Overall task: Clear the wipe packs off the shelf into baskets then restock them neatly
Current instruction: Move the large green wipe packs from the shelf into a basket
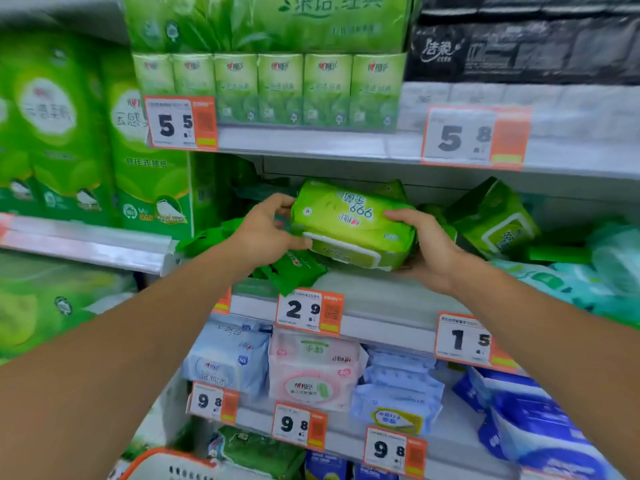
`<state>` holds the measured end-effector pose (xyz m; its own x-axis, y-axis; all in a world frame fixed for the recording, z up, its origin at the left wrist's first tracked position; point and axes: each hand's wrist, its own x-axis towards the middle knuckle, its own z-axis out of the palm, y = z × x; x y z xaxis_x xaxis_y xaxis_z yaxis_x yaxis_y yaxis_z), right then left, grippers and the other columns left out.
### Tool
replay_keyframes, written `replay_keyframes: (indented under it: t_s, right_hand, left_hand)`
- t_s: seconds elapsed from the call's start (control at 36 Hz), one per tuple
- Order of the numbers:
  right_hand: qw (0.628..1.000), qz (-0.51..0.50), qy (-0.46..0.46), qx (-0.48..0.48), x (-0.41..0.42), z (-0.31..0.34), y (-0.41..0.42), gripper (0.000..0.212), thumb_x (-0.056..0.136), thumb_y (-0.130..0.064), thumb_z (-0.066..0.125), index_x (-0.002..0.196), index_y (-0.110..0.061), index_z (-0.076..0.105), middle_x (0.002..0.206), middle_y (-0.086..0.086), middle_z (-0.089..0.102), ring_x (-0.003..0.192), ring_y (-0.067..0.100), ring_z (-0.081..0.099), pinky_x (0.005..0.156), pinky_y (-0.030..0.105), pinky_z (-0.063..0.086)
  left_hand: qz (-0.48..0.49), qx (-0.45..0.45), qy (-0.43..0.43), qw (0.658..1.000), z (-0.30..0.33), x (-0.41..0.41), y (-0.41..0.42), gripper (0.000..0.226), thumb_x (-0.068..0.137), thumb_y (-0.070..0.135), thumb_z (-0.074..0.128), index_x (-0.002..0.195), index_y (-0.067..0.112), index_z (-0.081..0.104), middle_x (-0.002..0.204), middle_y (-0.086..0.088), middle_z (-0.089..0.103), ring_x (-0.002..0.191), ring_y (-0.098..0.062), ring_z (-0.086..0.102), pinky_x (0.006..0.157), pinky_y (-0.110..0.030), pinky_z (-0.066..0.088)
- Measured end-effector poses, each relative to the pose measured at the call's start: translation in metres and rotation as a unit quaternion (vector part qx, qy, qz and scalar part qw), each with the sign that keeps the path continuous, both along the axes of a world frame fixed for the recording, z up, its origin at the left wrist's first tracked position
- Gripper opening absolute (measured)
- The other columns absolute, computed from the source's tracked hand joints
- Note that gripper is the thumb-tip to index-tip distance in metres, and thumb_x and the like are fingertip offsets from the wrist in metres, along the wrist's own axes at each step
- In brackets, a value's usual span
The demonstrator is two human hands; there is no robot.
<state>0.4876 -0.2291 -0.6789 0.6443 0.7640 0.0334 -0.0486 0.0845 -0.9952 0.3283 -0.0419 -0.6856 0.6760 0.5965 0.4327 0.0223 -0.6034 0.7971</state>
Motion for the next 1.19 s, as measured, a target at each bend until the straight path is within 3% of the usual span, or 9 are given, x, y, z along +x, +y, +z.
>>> replay_keyframes:
  t_s: [0.11,0.25,0.36,0.58,0.69,0.81,0.94,1.11,1.19]
  right_hand:
    - [0.997,0.050,0.054,-0.026,-0.006,0.017,-0.046,0.035,0.085,-0.049,0.058,0.106,-0.024,0.070,0.106,0.007,0.073,0.096,0.030,0.066,0.092,0.046,0.051]
    - [0.983,0.082,0.110,-0.120,-0.025,0.006,-0.086,0.073,0.081,-0.082,0.042,0.113,-0.024,0.074,0.121,0.012,0.071,0.113,0.034,0.067,0.099,0.050,0.051]
    - [0.970,0.136,0.155,-0.130,-0.051,-0.027,-0.109,0.093,0.075,-0.094,0.025,0.110,-0.023,0.075,0.115,0.013,0.073,0.092,0.033,0.073,0.067,0.042,0.061]
    - [0.982,0.114,0.066,-0.135,-0.084,-0.093,-0.114,0.051,0.066,-0.041,0.073,0.114,-0.023,0.069,0.107,0.004,0.077,0.095,0.023,0.073,0.091,0.046,0.056]
    - [0.973,0.109,0.030,-0.201,-0.109,-0.142,-0.103,0.041,0.078,-0.043,0.073,0.114,-0.023,0.069,0.100,0.001,0.078,0.083,0.014,0.075,0.071,0.033,0.062]
    - [0.961,0.109,-0.015,-0.253,-0.137,-0.194,-0.093,0.078,0.052,-0.059,0.085,0.120,-0.026,0.068,0.106,-0.005,0.077,0.094,0.016,0.074,0.068,0.032,0.061]
    - [0.945,0.147,-0.051,-0.288,-0.154,-0.228,-0.085,0.049,0.072,-0.055,0.081,0.114,-0.031,0.070,0.104,-0.009,0.077,0.095,0.015,0.073,0.069,0.031,0.060]
    - [0.859,0.260,-0.174,-0.405,-0.148,-0.283,-0.084,0.056,0.087,-0.050,0.071,0.135,-0.024,0.058,0.121,-0.008,0.069,0.101,0.008,0.066,0.084,0.023,0.053]
    - [0.812,0.251,-0.260,-0.459,-0.146,-0.312,-0.086,0.063,0.098,-0.034,0.062,0.152,-0.011,0.039,0.148,0.008,0.051,0.130,0.024,0.053,0.106,0.035,0.043]
  left_hand:
    - [-0.027,0.010,-0.088,0.996,0.007,-0.017,-0.037,0.058,0.048,0.040,0.097,0.087,0.023,0.056,0.100,-0.009,0.065,0.090,-0.016,0.059,0.083,-0.031,0.051]
    - [-0.060,-0.172,-0.137,0.974,0.002,-0.030,-0.091,0.059,0.047,0.053,0.091,0.075,0.027,0.046,0.070,0.001,0.061,0.065,-0.017,0.060,0.062,-0.037,0.054]
    - [-0.003,-0.295,-0.121,0.948,-0.029,-0.038,-0.119,0.083,0.052,0.052,0.091,0.120,0.022,0.053,0.113,-0.010,0.069,0.085,-0.023,0.071,0.076,-0.050,0.061]
    - [0.022,-0.311,-0.035,0.950,-0.073,-0.072,-0.125,0.078,0.052,0.058,0.087,0.112,0.026,0.048,0.117,-0.007,0.068,0.104,-0.028,0.068,0.092,-0.053,0.055]
    - [0.049,-0.322,0.040,0.944,-0.126,-0.106,-0.113,0.052,0.074,0.053,0.080,0.106,0.026,0.050,0.109,-0.007,0.071,0.095,-0.025,0.071,0.084,-0.044,0.059]
    - [0.059,-0.367,0.142,0.918,-0.196,-0.139,-0.104,0.058,0.078,0.057,0.075,0.118,0.019,0.061,0.109,-0.007,0.073,0.097,-0.027,0.072,0.086,-0.051,0.058]
    - [0.034,-0.382,0.233,0.894,-0.235,-0.165,-0.099,0.029,0.091,0.053,0.061,0.107,0.029,0.064,0.105,0.001,0.074,0.098,-0.023,0.070,0.085,-0.040,0.057]
    - [-0.068,-0.279,0.546,0.787,-0.271,-0.187,-0.112,0.045,0.099,0.049,0.050,0.131,0.019,0.055,0.128,-0.002,0.060,0.103,-0.023,0.066,0.090,-0.043,0.057]
    - [-0.155,-0.182,0.630,0.739,-0.269,-0.182,-0.123,0.034,0.099,0.046,0.052,0.127,0.027,0.059,0.126,0.005,0.060,0.109,-0.018,0.065,0.091,-0.038,0.057]
